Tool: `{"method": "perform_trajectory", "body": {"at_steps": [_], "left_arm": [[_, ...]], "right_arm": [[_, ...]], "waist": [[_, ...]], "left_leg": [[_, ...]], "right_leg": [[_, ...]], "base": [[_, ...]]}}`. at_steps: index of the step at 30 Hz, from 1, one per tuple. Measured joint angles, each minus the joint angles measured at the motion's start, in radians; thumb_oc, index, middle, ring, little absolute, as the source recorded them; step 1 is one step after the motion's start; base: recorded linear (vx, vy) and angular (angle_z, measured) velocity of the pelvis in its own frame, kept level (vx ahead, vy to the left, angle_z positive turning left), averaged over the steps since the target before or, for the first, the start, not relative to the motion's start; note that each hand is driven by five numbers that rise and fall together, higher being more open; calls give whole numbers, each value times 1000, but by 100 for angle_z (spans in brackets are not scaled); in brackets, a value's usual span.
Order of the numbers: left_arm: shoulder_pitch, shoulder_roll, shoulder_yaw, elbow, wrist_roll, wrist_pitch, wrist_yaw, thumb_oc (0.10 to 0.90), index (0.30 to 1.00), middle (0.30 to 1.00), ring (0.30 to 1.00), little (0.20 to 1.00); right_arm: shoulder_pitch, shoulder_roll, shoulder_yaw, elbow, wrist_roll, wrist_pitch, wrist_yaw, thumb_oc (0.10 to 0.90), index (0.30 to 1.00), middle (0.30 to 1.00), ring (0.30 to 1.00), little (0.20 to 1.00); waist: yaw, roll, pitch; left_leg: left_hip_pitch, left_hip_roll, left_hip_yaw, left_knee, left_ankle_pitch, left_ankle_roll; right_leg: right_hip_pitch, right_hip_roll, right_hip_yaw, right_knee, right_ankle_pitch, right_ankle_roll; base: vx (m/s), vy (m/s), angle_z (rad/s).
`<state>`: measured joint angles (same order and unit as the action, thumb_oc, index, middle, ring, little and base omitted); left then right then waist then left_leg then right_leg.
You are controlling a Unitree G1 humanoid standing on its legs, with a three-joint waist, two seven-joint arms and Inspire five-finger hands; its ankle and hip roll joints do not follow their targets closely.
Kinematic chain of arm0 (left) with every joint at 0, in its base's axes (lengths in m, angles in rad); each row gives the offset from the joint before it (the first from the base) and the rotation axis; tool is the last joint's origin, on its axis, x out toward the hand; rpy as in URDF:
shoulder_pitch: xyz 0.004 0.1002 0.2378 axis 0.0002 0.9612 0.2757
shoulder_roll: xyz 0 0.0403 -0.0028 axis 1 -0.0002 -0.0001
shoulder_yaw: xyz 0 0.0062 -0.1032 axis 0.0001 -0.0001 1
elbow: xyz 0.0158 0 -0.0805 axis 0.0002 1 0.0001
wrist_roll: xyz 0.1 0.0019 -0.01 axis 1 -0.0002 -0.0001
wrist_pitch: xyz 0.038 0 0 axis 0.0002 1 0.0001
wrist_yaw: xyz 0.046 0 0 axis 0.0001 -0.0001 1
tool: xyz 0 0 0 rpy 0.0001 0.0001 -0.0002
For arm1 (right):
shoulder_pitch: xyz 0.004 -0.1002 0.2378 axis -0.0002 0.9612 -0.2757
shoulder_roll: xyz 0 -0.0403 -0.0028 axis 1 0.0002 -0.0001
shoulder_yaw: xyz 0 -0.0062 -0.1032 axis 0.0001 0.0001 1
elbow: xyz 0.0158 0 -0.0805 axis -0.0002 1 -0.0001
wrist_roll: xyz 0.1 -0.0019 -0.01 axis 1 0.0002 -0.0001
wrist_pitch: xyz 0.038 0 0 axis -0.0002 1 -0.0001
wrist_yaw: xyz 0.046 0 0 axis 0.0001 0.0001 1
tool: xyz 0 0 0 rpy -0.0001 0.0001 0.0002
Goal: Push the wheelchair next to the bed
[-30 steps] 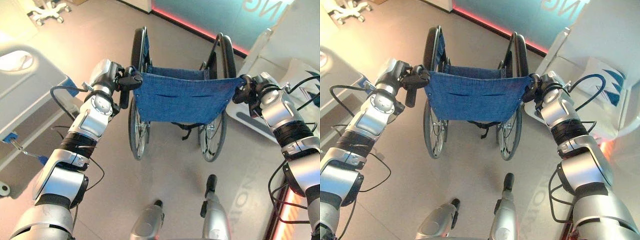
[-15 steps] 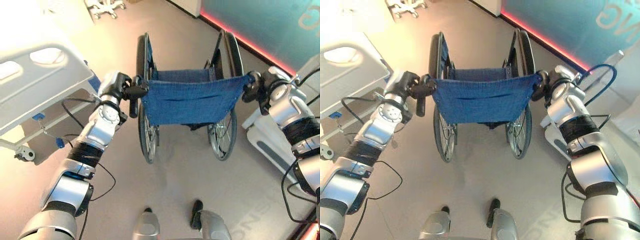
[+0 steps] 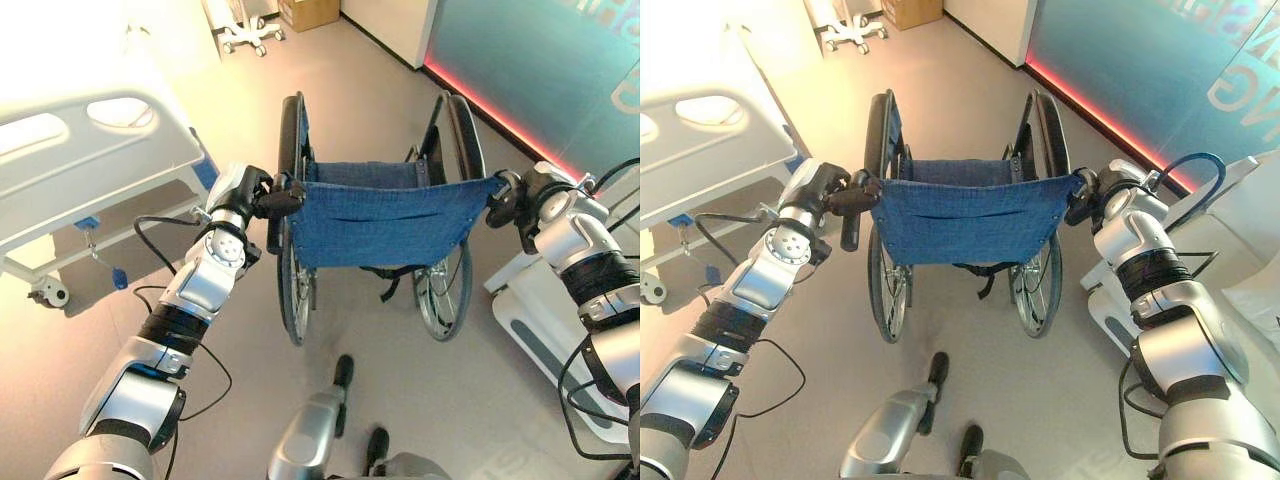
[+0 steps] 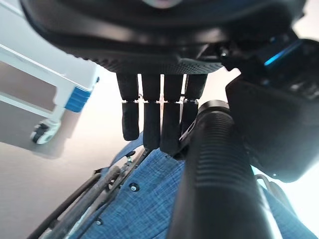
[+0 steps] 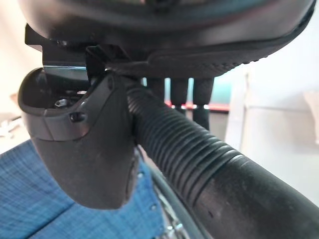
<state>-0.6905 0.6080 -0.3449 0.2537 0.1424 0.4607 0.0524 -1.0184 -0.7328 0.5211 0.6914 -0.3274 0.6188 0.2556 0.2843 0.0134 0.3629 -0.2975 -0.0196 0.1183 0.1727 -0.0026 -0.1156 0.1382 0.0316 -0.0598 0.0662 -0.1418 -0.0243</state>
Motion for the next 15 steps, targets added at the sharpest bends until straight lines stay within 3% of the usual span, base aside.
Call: {"method": "perform_trajectory", "body": {"at_steps": [2, 3, 4, 5, 6, 7, 8, 9, 10, 11, 12, 13, 14, 15], "left_arm": [[0, 26, 4, -22, -3, 5, -11, 400, 300, 300, 300, 300], [7, 35, 20, -18, -6, 2, -21, 400, 300, 300, 300, 300], [0, 42, 27, -15, -5, 1, -22, 400, 300, 300, 300, 300], [-6, 57, 40, -10, 3, -7, -22, 400, 300, 300, 300, 300], [-9, 67, 38, -9, 11, -11, -23, 400, 300, 300, 300, 300], [-13, 67, 38, -9, 16, -11, -23, 400, 300, 300, 300, 300], [-6, 69, 42, -14, 21, -9, -28, 400, 300, 300, 300, 300], [9, 73, 42, -20, 20, -13, -35, 400, 300, 300, 300, 300], [18, 66, 45, -13, 21, -19, -31, 400, 300, 300, 300, 300], [14, 65, 34, 3, 21, -25, -31, 400, 300, 300, 300, 300], [7, 62, 30, 11, 21, -35, -31, 400, 300, 300, 300, 300], [-14, 53, 21, 23, 20, -43, -30, 400, 300, 300, 300, 300], [-35, 41, 4, 53, 20, -50, -30, 400, 300, 300, 300, 300], [-51, 39, -8, 70, 19, -55, -31, 400, 300, 300, 300, 300]], "right_arm": [[-17, 9, 5, 14, 1, -7, 0, 400, 300, 300, 300, 300], [-21, 18, 7, 14, 2, -7, -6, 400, 300, 300, 300, 300], [-24, 28, 7, 15, 2, -7, -13, 400, 300, 300, 300, 300], [-23, 53, 4, 22, 3, -7, -32, 400, 300, 300, 300, 300], [-10, 58, -3, 21, 23, -8, -37, 400, 300, 300, 300, 300], [-4, 62, -5, 20, 23, -9, -37, 400, 300, 300, 300, 300], [1, 64, -6, 17, 24, -9, -35, 400, 300, 300, 300, 300], [2, 62, -7, 17, 24, -9, -30, 400, 300, 300, 300, 300], [10, 62, -8, 12, 24, -9, -27, 400, 300, 300, 300, 300], [23, 64, -9, 10, 24, -9, -28, 400, 300, 300, 300, 300], [30, 65, -9, 11, 22, -9, -35, 400, 300, 300, 300, 300], [26, 51, -12, 10, 21, -15, -42, 400, 300, 300, 300, 300], [27, 34, -16, 10, 21, -19, -42, 400, 300, 300, 300, 300], [24, 34, -17, 16, 21, -19, -42, 400, 300, 300, 300, 300]], "waist": [[28, 2, -3], [35, 22, -19], [38, 5, -14], [47, -23, -15], [38, -44, -19], [41, -53, -22], [34, -61, -32], [39, -62, -34], [34, -51, -38], [25, -42, -41], [20, -24, -41], [11, 16, -38], [-15, 45, -37], [-35, 49, -36]], "left_leg": [[13, 1, -4, 101, -6, 10], [62, 3, -22, 91, -22, 87], [67, -3, -9, 91, -24, 98], [72, 2, 25, 94, -33, 126], [84, -2, 38, 99, -48, 152], [92, -4, 54, 98, -50, 165], [102, -14, 58, 102, -53, 201], [115, -28, 51, 98, -36, 233], [138, -53, 3, 92, -20, 288], [172, -74, -67, 58, -3, 298], [200, -74, -121, 28, 11, 294], [205, -68, -207, 27, 18, 290], [215, -65, -276, 17, 31, 272], [222, -72, -316, 5, 37, 264]], "right_leg": [[0, -12, 4, 27, -32, 21], [-6, -13, -27, 105, -76, 57], [-44, -34, -64, 221, -113, 53], [-135, -53, -93, 546, -145, 126], [-154, -47, -98, 719, -116, 190], [-161, -43, -97, 777, -91, 233], [-134, -34, -95, 791, -11, 285], [-117, -35, -90, 782, 40, 291], [-101, -45, -106, 784, 83, 262], [-116, -73, -145, 808, 77, 223], [-151, -86, -171, 796, 28, 167], [-215, -76, -189, 752, -33, 110], [-257, -73, -193, 623, -38, 110], [-273, -77, -187, 513, -36, 114]], "base": [[514, -7, -66], [448, -5, -49], [570, 63, -47], [483, 110, -25], [465, 112, -19], [419, 99, -7], [314, 61, -17], [398, 35, -17], [336, -149, -1], [362, -292, 10], [371, -424, 22], [302, -428, 44], [251, -358, 67], [322, -423, 115]]}}
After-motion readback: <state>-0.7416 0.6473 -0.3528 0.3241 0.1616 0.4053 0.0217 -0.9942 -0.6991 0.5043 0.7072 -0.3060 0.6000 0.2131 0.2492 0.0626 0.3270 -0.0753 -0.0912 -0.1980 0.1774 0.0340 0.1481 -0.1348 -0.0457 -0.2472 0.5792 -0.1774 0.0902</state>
